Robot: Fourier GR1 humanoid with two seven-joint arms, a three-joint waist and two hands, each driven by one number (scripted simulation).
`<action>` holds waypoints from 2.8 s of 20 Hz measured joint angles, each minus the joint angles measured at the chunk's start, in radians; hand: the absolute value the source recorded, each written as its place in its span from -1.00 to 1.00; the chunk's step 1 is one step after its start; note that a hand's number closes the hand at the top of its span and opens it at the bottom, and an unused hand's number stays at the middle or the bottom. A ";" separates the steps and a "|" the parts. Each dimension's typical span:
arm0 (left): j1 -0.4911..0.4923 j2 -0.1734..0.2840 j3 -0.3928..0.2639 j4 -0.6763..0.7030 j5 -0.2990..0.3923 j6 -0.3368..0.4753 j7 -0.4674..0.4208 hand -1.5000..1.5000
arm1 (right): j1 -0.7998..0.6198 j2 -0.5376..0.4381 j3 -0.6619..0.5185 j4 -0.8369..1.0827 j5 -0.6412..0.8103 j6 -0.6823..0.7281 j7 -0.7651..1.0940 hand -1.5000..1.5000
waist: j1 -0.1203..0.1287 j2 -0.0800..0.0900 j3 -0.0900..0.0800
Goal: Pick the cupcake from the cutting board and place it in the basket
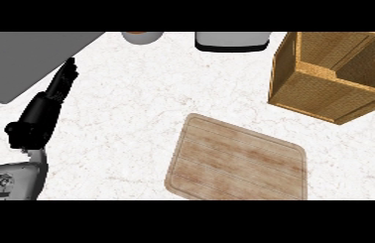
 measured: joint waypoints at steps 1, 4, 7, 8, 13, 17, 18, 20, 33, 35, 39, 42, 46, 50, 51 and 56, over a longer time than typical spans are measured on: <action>-0.005 0.001 0.002 0.000 0.003 -0.004 0.000 0.00 | -0.014 -0.018 -0.010 -0.011 -0.019 0.036 0.000 1.00 | 0.000 0.000 0.000; -0.008 -0.001 -0.001 -0.004 -0.003 -0.004 0.007 0.00 | -0.079 -0.053 -0.007 -0.060 -0.053 0.120 0.049 1.00 | 0.005 -0.001 -0.002; -0.025 -0.014 -0.011 0.017 -0.017 0.001 0.001 0.00 | -0.162 -0.057 0.015 -0.099 -0.080 0.187 0.131 1.00 | 0.010 0.000 -0.003; -0.021 -0.015 -0.013 0.008 -0.018 -0.001 0.005 0.00 | -0.192 -0.052 0.030 -0.116 -0.085 0.202 0.168 1.00 | 0.013 0.000 -0.003; -0.005 -0.017 -0.009 0.005 -0.020 -0.008 0.000 0.00 | -0.319 -0.033 0.095 -0.181 -0.099 0.279 0.328 1.00 | 0.017 0.001 -0.003; -0.024 -0.020 -0.007 -0.002 -0.017 -0.015 0.023 0.00 | -0.426 0.025 0.163 -0.225 -0.087 0.289 0.473 1.00 | 0.019 0.001 -0.003; -0.016 -0.020 -0.009 -0.005 -0.021 -0.016 0.019 0.00 | -0.447 0.041 0.177 -0.232 -0.083 0.290 0.507 1.00 | 0.020 0.001 -0.003; -0.017 -0.023 -0.009 -0.004 -0.023 -0.017 0.017 0.00 | -0.491 0.068 0.202 -0.209 -0.070 0.293 0.551 1.00 | 0.022 0.002 -0.003; -0.014 -0.032 0.003 -0.028 -0.030 -0.022 0.033 0.00 | -0.566 0.170 0.358 -0.161 0.053 0.376 0.715 1.00 | 0.015 0.002 -0.003; -0.007 -0.029 0.007 -0.027 -0.028 -0.028 0.025 0.00 | -0.557 0.170 0.397 -0.165 0.099 0.380 0.717 1.00 | 0.016 0.002 -0.003; -0.023 -0.026 0.018 -0.003 -0.026 -0.033 0.011 0.00 | -0.558 0.144 0.445 -0.135 0.185 0.390 0.677 1.00 | 0.016 0.004 -0.002; -0.027 -0.027 0.021 -0.015 -0.026 -0.035 0.028 0.00 | -0.573 0.134 0.467 -0.102 0.223 0.433 0.637 -1.00 | 0.017 0.004 -0.002; -0.011 -0.034 0.021 -0.012 -0.034 -0.034 0.013 0.00 | -0.575 0.154 0.446 -0.053 0.219 0.473 0.597 -1.00 | 0.016 0.003 -0.002; -0.007 -0.036 0.023 -0.004 -0.041 -0.037 -0.004 0.00 | -0.606 0.180 0.406 -0.034 0.198 0.503 0.611 -1.00 | 0.015 0.003 -0.002; -0.003 -0.042 0.018 -0.014 -0.046 -0.032 0.002 0.00 | -0.608 0.187 0.392 -0.027 0.194 0.491 0.606 -1.00 | 0.016 0.003 -0.002; 0.015 -0.040 0.023 -0.032 -0.041 -0.039 0.006 0.00 | -0.618 0.224 0.267 -0.008 0.114 0.389 0.620 -1.00 | 0.013 0.000 -0.001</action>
